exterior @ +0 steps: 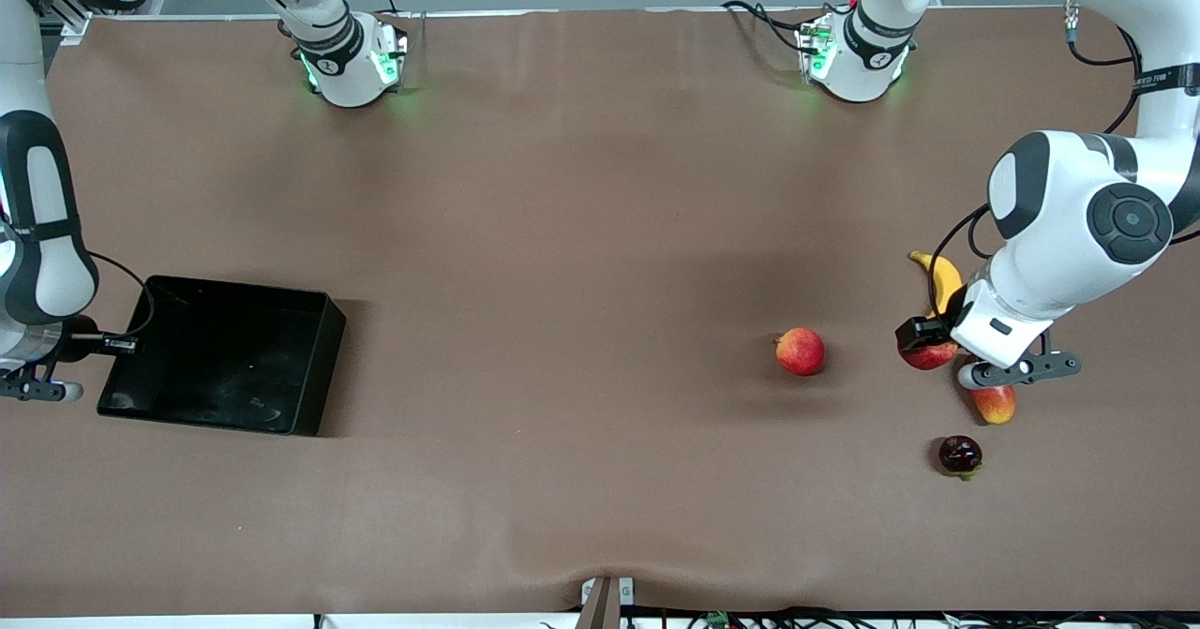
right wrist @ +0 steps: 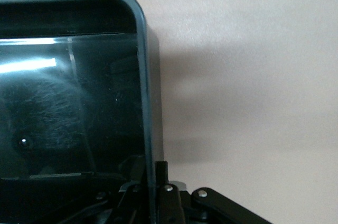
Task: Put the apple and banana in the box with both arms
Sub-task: 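Push the black box toward the fruit with the right gripper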
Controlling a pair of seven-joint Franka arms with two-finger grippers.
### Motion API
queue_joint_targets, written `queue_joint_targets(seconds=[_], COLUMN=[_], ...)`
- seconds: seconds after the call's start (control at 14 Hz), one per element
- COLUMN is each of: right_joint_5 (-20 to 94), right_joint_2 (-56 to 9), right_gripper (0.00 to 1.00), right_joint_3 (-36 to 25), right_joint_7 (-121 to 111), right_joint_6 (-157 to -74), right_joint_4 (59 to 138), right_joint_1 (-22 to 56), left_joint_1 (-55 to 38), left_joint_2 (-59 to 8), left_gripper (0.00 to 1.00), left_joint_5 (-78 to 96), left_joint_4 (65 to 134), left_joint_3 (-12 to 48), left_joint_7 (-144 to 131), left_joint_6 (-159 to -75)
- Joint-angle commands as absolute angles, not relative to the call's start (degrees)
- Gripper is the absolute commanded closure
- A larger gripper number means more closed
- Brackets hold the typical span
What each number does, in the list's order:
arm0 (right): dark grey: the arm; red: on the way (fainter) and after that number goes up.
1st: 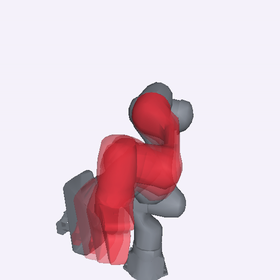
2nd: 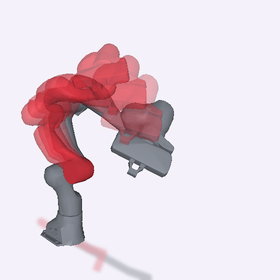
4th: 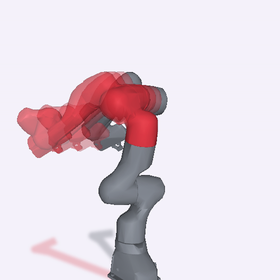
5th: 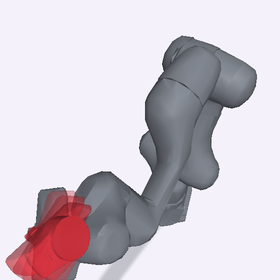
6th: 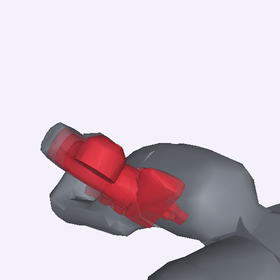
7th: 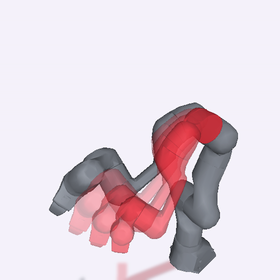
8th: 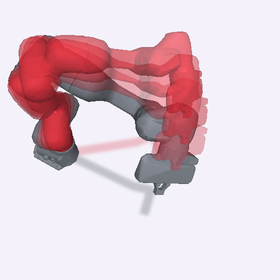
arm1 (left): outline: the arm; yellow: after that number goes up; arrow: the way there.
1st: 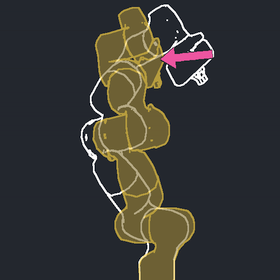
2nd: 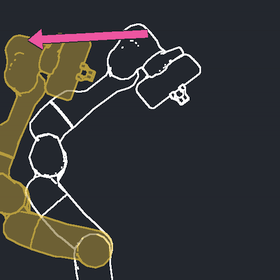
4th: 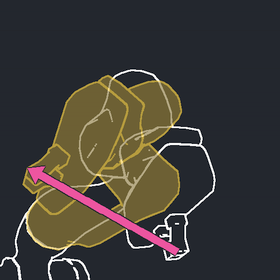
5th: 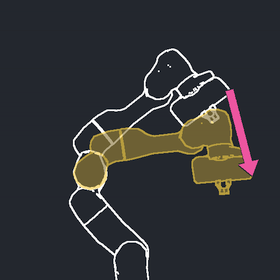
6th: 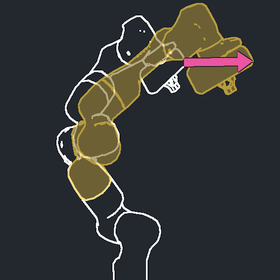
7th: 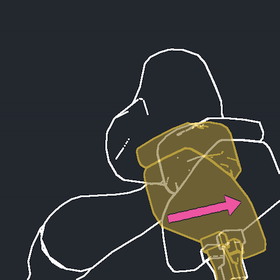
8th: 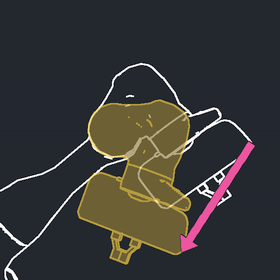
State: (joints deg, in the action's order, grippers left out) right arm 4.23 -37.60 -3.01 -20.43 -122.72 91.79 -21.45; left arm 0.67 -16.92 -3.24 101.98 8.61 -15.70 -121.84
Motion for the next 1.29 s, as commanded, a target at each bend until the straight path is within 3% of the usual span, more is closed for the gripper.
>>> queue_joint_targets(seconds=[0.0, 0.5, 0.79, 1.21], right_joint_5=[5.01, 9.39, 14.14, 14.24], right_joint_2=[-33.59, -28.13, -27.34, -24.79], right_gripper=[1.00, 1.00, 1.00, 1.00], right_joint_3=[-2.55, -2.46, -2.46, -2.55], right_joint_7=[-22.67, -21.89, -10.58, 9.64], right_joint_6=[-119.11, -111.19, -106.88, -107.75], right_joint_4=[91.85, 91.93, 92.46, 92.46], right_joint_1=[-21.01, -11.45, -0.65, 18.78], left_joint_1=[1.14, 1.67, 2.28, 3.16], left_joint_2=[-17.31, -17.40, -17.32, -17.32], left_gripper=[1.00, 1.00, 1.00, 1.00], left_joint_5=[-4.04, -3.43, -3.43, -3.34], left_joint_4=[100.72, 100.63, 101.07, 101.51], left_joint_3=[8.70, 8.44, 8.44, 8.44], left_joint_7=[-15.82, -16.00, -15.64, -15.73], left_joint_6=[-120.41, -120.41, -120.32, -119.27])
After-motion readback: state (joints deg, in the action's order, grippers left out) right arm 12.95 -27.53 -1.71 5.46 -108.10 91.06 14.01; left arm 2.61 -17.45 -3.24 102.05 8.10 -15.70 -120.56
